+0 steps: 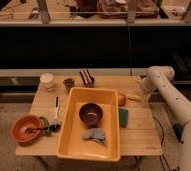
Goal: Wipe purple bowl with sponge
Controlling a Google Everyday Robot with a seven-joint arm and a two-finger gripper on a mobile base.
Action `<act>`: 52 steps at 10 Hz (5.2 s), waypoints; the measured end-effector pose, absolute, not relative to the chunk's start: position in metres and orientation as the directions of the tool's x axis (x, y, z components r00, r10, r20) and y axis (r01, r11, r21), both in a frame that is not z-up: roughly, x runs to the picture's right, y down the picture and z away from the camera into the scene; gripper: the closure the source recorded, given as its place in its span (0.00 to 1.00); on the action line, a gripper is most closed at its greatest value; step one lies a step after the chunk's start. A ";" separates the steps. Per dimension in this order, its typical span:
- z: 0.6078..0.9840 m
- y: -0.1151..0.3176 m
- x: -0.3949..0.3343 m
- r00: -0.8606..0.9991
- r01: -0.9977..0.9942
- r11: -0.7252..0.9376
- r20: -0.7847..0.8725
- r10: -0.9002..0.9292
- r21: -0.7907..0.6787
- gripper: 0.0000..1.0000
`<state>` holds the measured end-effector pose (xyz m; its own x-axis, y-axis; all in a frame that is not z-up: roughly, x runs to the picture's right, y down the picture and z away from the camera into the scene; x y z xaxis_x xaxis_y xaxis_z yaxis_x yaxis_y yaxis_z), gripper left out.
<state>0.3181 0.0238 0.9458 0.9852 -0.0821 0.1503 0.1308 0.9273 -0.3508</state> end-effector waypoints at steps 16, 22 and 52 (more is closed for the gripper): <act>0.946 0.024 0.318 0.985 0.130 0.927 0.150 -0.082 -0.351 0.20; 0.942 0.024 0.320 0.982 0.152 0.926 0.160 -0.102 -0.344 0.20; 0.778 0.108 0.284 0.269 0.936 0.340 0.431 -0.861 0.095 0.20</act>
<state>0.2837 0.1084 0.7782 0.2692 -0.8612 0.4311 0.9356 0.3401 0.0952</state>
